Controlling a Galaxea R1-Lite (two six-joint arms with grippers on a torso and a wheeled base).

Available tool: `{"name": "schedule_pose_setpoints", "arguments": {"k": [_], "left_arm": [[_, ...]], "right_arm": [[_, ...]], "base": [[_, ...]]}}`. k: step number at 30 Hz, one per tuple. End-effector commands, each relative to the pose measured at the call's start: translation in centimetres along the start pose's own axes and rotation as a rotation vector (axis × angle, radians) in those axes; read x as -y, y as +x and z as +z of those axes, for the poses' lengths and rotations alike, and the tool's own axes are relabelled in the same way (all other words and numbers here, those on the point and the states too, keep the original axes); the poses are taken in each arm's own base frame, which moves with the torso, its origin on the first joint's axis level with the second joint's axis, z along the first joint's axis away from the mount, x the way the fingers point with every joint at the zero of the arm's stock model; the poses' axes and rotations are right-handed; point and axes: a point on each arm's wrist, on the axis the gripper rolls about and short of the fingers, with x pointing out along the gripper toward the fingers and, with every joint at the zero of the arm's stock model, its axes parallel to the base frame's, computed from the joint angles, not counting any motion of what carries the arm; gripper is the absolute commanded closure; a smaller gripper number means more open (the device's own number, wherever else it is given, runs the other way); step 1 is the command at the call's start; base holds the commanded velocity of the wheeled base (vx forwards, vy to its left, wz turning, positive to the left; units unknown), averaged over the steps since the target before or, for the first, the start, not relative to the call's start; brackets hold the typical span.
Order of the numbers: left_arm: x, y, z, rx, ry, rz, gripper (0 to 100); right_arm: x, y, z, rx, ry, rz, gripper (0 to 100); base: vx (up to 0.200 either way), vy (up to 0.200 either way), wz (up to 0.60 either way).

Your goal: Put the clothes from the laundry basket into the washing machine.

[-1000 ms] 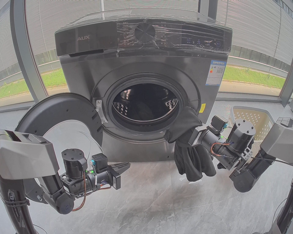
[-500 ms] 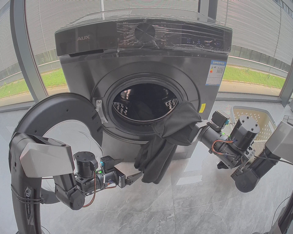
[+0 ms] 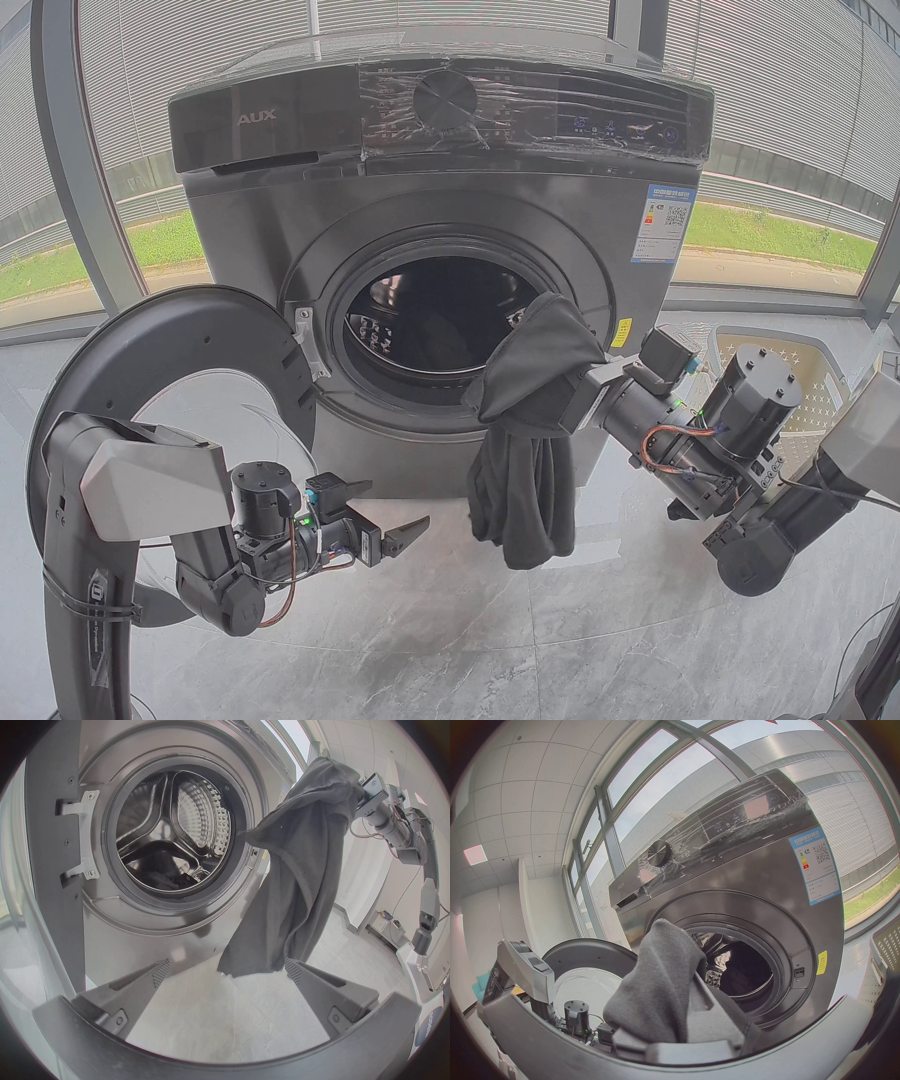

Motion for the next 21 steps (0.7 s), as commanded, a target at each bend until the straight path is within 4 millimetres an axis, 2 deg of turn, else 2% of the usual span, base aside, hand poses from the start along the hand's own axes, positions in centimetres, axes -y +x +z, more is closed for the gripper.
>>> {"name": "schedule_pose_setpoints", "arguments": {"k": [1,8,13,17,21], "left_arm": [[0.0,0.4,-0.8,-0.016,-0.006,-0.012,0],[0.3,1.0,-1.7,-0.036,-0.011,-0.045,0],[0.1,2.1,-2.2,-0.026,-0.004,-0.048,0],[-0.6,3.1,-2.7,-0.009,0.003,-0.028,0],[-1.3,3.3,-2.6,0.004,0.002,-0.002,0]], "right_arm": [[-0.4,0.2,0.2,0.009,0.002,0.013,100],[-0.4,0.1,0.3,0.012,0.001,0.012,100],[-0.4,0.1,0.3,0.011,0.002,0.013,100],[-0.8,0.0,0.6,0.019,0.003,0.024,100],[-1.1,0.0,0.7,0.022,0.005,0.034,100]], "base": [[0.000,0.000,0.00],[0.000,0.000,0.00],[0.000,0.000,0.00],[0.000,0.000,0.00],[0.000,0.000,0.00]]}}
